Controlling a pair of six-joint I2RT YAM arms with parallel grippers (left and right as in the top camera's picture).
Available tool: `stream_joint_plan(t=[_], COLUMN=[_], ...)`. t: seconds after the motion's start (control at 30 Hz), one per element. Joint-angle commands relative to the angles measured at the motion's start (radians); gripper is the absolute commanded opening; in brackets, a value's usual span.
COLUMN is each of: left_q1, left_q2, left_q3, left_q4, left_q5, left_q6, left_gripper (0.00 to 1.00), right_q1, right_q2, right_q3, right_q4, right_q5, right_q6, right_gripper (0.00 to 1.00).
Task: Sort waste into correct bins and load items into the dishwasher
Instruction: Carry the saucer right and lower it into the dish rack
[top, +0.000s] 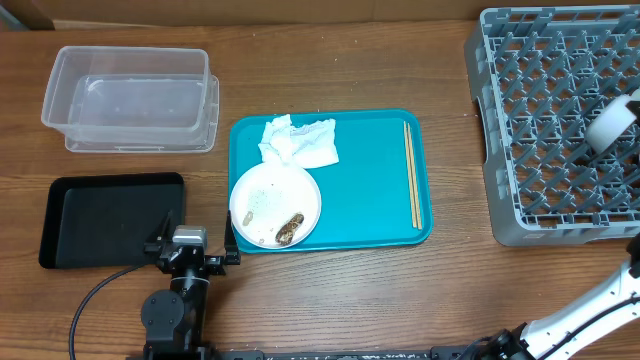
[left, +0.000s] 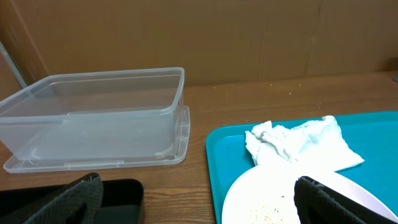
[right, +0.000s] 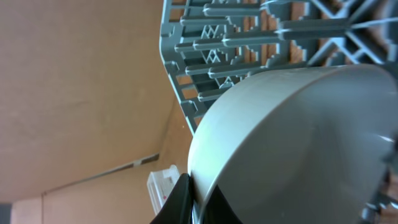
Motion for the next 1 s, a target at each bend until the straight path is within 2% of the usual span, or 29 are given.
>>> stream_joint_plan(t=[0.0, 0.27, 0.4, 0.67, 0.7, 0.77, 0.87, 0.97], left_q1=[0.008, 0.008, 0.008, 0.008, 0.008, 0.008, 0.008, 0.008], left_q2=[-0.009, -0.009, -0.009, -0.009, -0.009, -0.009, -0.009, -0.009], left_q3=[-0.005, -0.005, -0.005, -0.005, -0.005, -0.005, -0.005, -0.005], left_q4=[0.0, 0.0, 0.0, 0.0, 0.0, 0.0, 0.0, 0.0], left_q5=[0.004, 0.004, 0.004, 0.004, 0.004, 0.004, 0.004, 0.004], left_q6=[0.009, 0.009, 0.009, 0.009, 0.009, 0.009, 0.009, 0.009], left_gripper=[1.0, 1.0, 1.0, 1.0, 1.0, 1.0, 1.0, 1.0], right_q1=[-0.064, -0.075, -0.071, -0.016, -0.004, 0.03, 0.092, 0.183], right_q2=[-0.097, -0.245, -0.301, -0.312, -0.312, -0.312, -0.31, -0.298], right_q3=[0.003, 0.003, 0.003, 0.003, 0.003, 0.003, 0.003, 0.003], right_q4=[-0.011, -0.012, -0.005, 0.022, 0.027, 0.045, 0.067, 0.072], right_q5=[0.195, 0.464, 0.55, 0.426, 0.411, 0.411, 0.511, 0.716], right_q6=[0.051, 0.233, 0.29, 0.237, 0.237, 0.236, 0.236, 0.237], right_gripper=[0.07, 0.08, 0.16, 0.17, 0.18, 0.29, 0.34, 0.35])
